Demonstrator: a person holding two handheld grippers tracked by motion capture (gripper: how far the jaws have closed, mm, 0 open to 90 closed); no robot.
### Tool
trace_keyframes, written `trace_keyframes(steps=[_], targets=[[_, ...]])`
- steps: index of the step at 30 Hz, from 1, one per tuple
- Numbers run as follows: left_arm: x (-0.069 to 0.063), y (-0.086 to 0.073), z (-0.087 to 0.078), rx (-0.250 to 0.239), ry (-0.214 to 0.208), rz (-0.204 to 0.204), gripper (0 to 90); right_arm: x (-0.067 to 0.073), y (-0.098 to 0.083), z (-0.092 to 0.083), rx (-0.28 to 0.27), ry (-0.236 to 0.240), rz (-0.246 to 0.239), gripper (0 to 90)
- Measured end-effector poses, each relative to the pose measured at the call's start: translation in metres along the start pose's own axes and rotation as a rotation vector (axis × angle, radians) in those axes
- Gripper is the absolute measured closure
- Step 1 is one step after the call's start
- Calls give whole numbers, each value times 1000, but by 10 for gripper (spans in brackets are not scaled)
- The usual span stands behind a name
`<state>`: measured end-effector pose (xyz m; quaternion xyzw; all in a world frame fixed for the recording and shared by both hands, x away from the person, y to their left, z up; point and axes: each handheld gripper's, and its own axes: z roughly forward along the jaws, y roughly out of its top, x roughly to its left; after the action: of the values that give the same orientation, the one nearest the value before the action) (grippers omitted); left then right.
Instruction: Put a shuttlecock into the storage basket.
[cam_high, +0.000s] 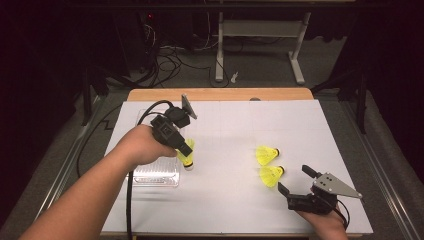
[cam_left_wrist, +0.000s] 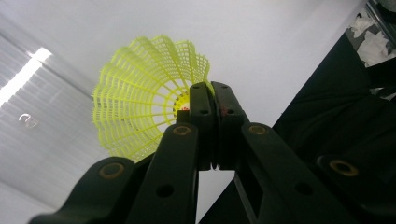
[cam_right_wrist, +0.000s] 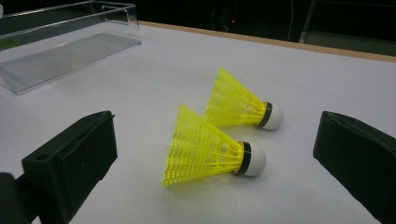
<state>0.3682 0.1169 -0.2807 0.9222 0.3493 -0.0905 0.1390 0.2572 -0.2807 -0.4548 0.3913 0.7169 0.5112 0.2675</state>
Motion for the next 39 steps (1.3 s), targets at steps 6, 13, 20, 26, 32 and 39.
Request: trace_keyframes(steps=[6,13,20,26,32,39], targets=[[9,-10,-7,-7,10,-28,886,0,0,0,-1,1,2,4],[21,-23,-12,-3,23,-60,886,0,0,1,2,2,-1,4],[33,-36,-15,-3,33,-94,886,0,-1,1,5,3,-1,4],[43,-47,-17,-3,39,-120,886,0,-1,1,5,3,-1,4],[53,-58,-20,-6,47,-156,886,0,-1,1,8,3,-1,4],[57,-63,-20,-9,49,-168,886,1,-1,2,9,4,-2,4]])
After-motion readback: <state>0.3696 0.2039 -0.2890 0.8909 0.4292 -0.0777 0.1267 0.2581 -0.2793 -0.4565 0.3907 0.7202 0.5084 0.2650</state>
